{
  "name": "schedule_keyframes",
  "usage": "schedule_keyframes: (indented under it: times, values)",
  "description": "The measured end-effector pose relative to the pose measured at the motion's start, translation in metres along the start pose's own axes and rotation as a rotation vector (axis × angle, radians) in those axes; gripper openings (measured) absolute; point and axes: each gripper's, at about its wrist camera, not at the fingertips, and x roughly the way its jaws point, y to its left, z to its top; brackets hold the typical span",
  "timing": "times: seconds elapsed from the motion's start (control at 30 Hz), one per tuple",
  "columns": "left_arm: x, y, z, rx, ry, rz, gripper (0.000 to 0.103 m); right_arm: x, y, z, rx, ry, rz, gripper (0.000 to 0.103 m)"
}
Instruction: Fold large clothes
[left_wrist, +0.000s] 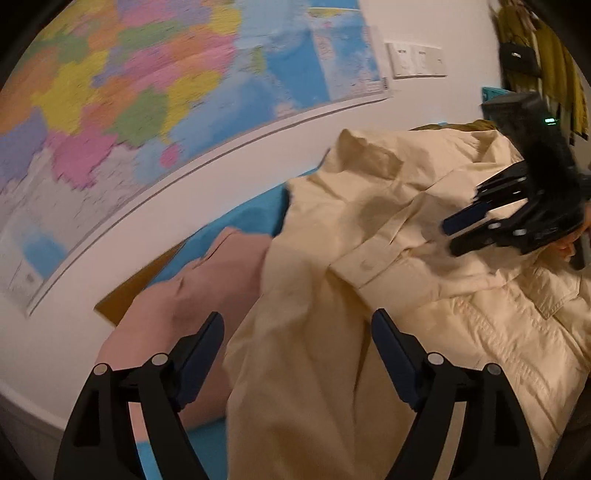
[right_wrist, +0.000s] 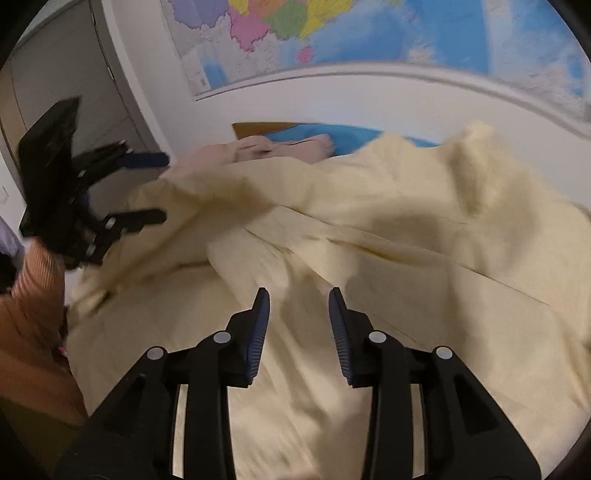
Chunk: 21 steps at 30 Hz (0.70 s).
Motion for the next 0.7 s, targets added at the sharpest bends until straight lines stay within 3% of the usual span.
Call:
schedule_keyframes:
  times: [0.13, 0.23, 0.3, 0.37, 0.4, 0.43, 0.47, 0.53, 0.67, 0.7]
  values:
    - [-0.017, 0.011, -0.027, -0.029, 0.036, 0.042, 0.083, 0.046, -0.004, -0.004, 0.015, 0.13, -0.021, 0.031]
    - [-0.025, 0.015, -0.046, -0.031, 0.06, 0.026, 0.085, 0.034, -0.002, -0.005, 0.045, 0.096, -0.004, 0.033]
    - [-0.025, 0.013, -0.057, -0.012, 0.085, 0.019, 0.085, 0.019, 0.01, -0.005, 0.029, 0.054, 0.053, 0.034]
    - [-0.019, 0.011, -0.062, 0.003, 0.119, 0.018, 0.083, 0.008, 0.033, -0.005, -0.008, 0.025, 0.146, 0.045]
    - [-0.016, 0.011, -0.064, 0.003, 0.134, 0.009, 0.074, 0.005, 0.05, -0.006, -0.034, 0.012, 0.206, 0.052]
    - [-0.013, 0.012, -0.064, -0.002, 0.142, 0.001, 0.055, 0.005, 0.062, -0.007, -0.05, 0.009, 0.245, 0.053]
    - [-0.009, 0.017, -0.062, -0.024, 0.155, -0.011, 0.045, 0.007, 0.075, -0.009, -0.063, 0.01, 0.294, 0.053]
    - [-0.007, 0.028, -0.056, -0.08, 0.162, -0.03, 0.007, 0.017, 0.098, -0.012, -0.071, 0.029, 0.395, 0.054]
    - [-0.02, 0.057, -0.028, -0.203, 0.111, -0.067, 0.003, 0.038, 0.144, -0.02, -0.067, 0.057, 0.578, 0.055]
    - [-0.022, 0.06, -0.021, -0.217, 0.105, -0.079, 0.003, 0.038, 0.153, -0.023, -0.07, 0.052, 0.601, 0.06]
